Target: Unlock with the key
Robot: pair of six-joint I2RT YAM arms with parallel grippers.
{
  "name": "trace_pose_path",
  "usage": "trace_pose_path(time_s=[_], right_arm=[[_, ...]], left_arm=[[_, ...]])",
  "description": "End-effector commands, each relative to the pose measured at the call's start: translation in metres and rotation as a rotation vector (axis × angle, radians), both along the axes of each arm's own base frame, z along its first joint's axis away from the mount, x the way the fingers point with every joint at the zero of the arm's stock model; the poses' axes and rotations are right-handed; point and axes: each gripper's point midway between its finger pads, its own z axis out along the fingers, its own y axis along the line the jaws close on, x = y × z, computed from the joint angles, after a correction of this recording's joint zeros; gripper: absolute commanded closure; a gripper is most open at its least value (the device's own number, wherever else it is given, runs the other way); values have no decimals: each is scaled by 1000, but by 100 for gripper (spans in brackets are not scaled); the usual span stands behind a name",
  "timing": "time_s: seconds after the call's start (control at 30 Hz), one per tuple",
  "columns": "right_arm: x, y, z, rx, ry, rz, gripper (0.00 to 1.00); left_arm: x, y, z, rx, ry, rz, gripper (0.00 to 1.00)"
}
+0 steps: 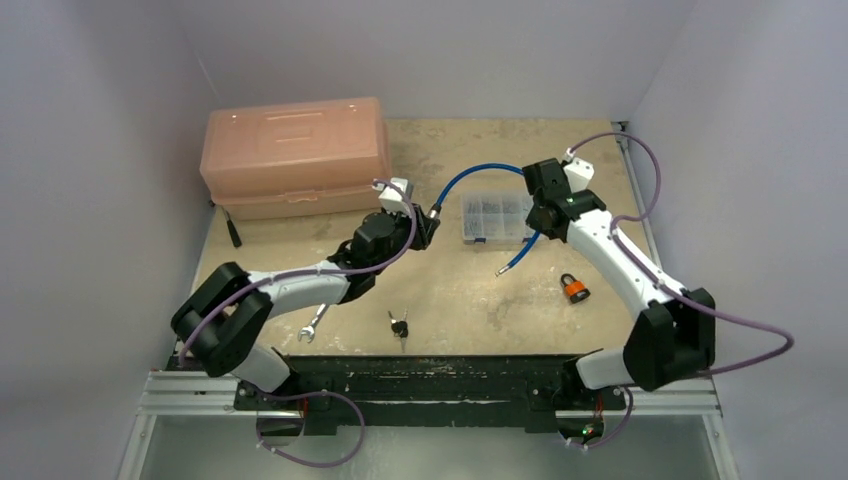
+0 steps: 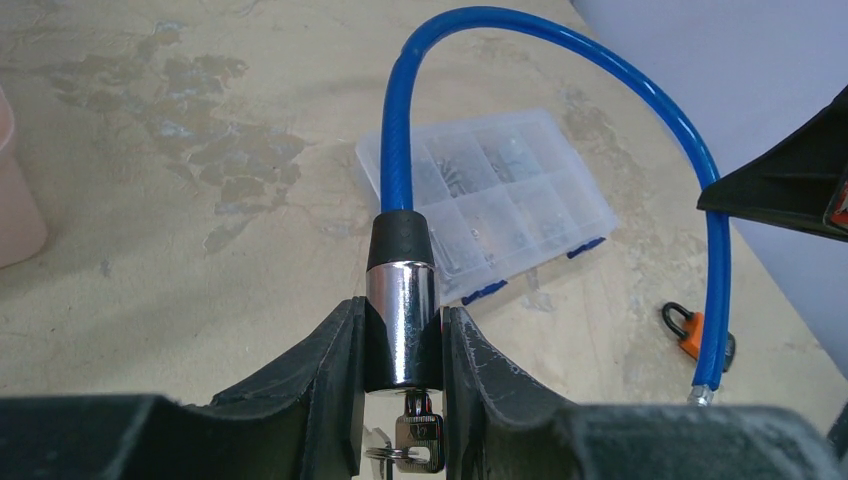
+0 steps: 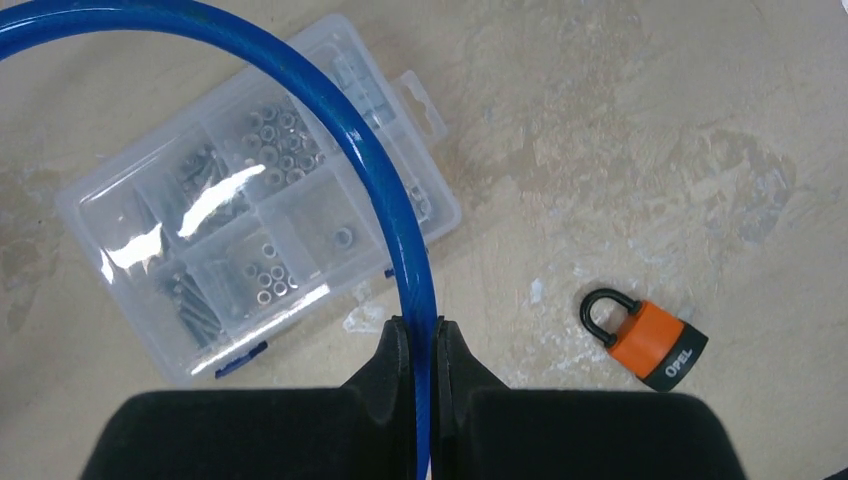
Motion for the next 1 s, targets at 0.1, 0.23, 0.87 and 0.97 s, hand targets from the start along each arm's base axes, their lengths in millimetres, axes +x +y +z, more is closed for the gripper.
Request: trace_pose_path(time_s=[0.1, 0.23, 0.87, 0.97], right_arm=[[52, -34, 14, -83, -40, -4, 100], [58, -55, 2, -156, 4, -19, 100], [95, -86, -52, -274, 189, -9, 100], [95, -87, -63, -289, 219, 2, 100]], left_arm=[[37, -23, 16, -13, -73, 42, 100], [52, -30, -4, 28, -52, 61, 100], [115, -48, -73, 192, 15, 194, 100], [118, -45, -84, 195, 35, 214, 100]])
